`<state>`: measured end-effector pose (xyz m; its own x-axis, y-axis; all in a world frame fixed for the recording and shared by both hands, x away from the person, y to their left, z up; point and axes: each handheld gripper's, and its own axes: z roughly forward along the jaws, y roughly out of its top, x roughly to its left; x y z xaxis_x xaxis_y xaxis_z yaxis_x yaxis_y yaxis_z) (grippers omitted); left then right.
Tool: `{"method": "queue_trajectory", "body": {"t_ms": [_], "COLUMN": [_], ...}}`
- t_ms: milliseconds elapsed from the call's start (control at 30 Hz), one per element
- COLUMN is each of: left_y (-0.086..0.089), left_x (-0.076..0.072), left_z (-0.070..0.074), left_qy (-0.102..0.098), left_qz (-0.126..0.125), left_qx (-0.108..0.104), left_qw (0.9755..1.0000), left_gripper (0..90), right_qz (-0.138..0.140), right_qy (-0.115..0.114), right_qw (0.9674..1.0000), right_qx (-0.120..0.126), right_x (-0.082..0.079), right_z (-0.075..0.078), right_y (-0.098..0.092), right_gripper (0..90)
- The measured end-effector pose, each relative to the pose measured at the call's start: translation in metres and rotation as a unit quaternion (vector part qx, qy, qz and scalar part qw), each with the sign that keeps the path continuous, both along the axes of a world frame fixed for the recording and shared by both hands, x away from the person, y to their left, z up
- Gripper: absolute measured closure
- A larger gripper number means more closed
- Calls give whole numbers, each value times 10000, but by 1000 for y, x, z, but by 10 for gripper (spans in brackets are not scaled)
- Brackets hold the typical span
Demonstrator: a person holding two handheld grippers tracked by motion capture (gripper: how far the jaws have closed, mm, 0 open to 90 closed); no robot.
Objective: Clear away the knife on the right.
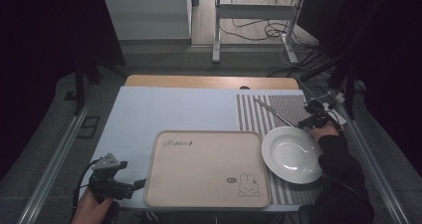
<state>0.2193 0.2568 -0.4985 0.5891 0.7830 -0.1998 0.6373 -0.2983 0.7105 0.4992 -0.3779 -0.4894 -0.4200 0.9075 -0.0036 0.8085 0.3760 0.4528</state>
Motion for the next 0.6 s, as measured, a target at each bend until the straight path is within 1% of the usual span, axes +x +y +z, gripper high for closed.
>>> {"method": "queue_trajectory", "body": {"t_ms": [100,167,233,267,300,367,433,533,567,600], "left_y": [0,0,0,0,0,0,0,0,0,0], "left_x": [0,0,0,0,0,0,0,0,0,0], "left_z": [0,0,0,0,0,0,0,0,0,0], "left_qy": [-3,-1,-4,-3,-1,0,-1,-1,-3,-4], "left_qz": [-2,-3,-4,-3,-1,-2,-4,-3,-3,-8], "left_qx": [4,4,4,1,-2,-1,2,-1,0,8], "left_qw": [10000,10000,10000,10000,10000,10000,10000,10000,10000,10000], "left_gripper": [18,18,18,18,18,18,18,18,18,18], "right_qz": [90,125,125,70,9,-109,-184,-198,-186,-202], "right_qy": [49,92,135,120,44,-139,-149,-177,-155,-198], "right_qw": [9999,9999,9998,9999,10000,9998,9996,9996,9996,9995], "right_qx": [-59,-39,14,27,-21,53,129,107,115,142], "right_x": [-5,-7,-6,-6,-5,-2,1,7,9,11], "right_z": [0,1,1,2,4,9,13,16,16,16], "right_y": [5,5,4,3,2,0,-1,1,2,4], "right_gripper": [900,900,900,900,855,756,623,428,349,278]}}
